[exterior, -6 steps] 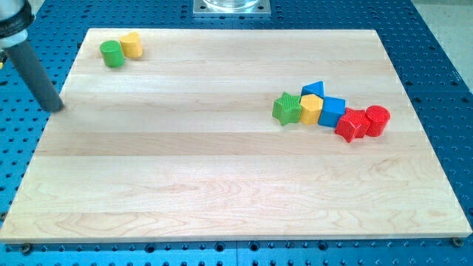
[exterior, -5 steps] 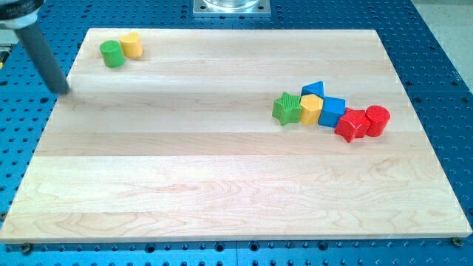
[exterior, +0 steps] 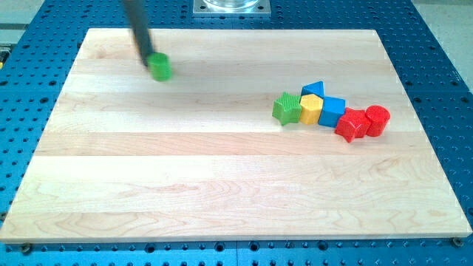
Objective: Slide the green circle vertical to the cube
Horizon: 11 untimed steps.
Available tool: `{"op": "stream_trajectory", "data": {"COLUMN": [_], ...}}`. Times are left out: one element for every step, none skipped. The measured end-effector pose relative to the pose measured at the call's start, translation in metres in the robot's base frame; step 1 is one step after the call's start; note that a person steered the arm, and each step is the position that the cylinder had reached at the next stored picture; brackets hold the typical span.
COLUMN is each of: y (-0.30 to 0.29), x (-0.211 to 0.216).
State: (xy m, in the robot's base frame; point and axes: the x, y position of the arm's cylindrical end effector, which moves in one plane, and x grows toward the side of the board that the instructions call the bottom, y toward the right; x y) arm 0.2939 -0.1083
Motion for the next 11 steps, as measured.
{"op": "stream_trajectory", "data": {"y": [-0.072,-0.109,-0.100,-0.055,0.090,0.070,0.072,0.094,0.179,0.252,0.222], "x": [0.024,0.043,0.042,0.036,0.051,0.074,0.038,-0.010,-0.050,-0.027,-0.011]}}
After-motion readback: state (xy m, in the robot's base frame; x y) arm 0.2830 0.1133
